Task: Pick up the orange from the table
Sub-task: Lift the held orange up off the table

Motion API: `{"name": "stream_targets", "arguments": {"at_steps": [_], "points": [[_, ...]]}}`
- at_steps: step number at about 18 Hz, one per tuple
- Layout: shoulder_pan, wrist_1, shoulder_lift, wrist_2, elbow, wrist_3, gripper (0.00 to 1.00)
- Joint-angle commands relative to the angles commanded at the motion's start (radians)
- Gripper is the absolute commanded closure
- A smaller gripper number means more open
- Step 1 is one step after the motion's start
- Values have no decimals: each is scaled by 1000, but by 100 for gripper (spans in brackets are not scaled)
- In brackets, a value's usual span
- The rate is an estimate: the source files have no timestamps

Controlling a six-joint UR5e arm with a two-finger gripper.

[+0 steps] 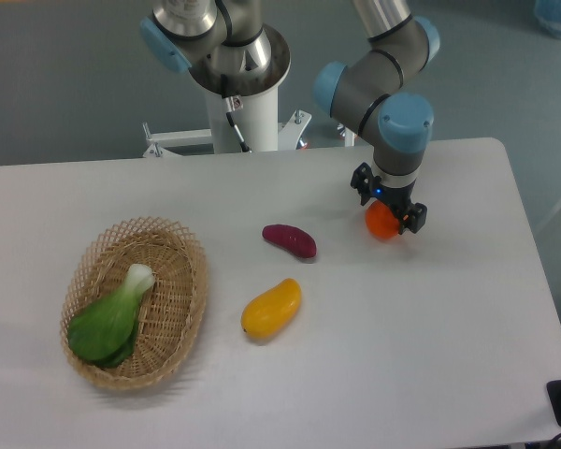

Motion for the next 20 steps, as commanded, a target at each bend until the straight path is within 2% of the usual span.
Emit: {"name": "stream_targets", "arguments": {"at_steps": [5,14,20], "points": [[0,-5,9,0,17,2,25],[-2,-25,15,-23,89,-6,25],[-6,-110,15,-78,195,-64,25]]}}
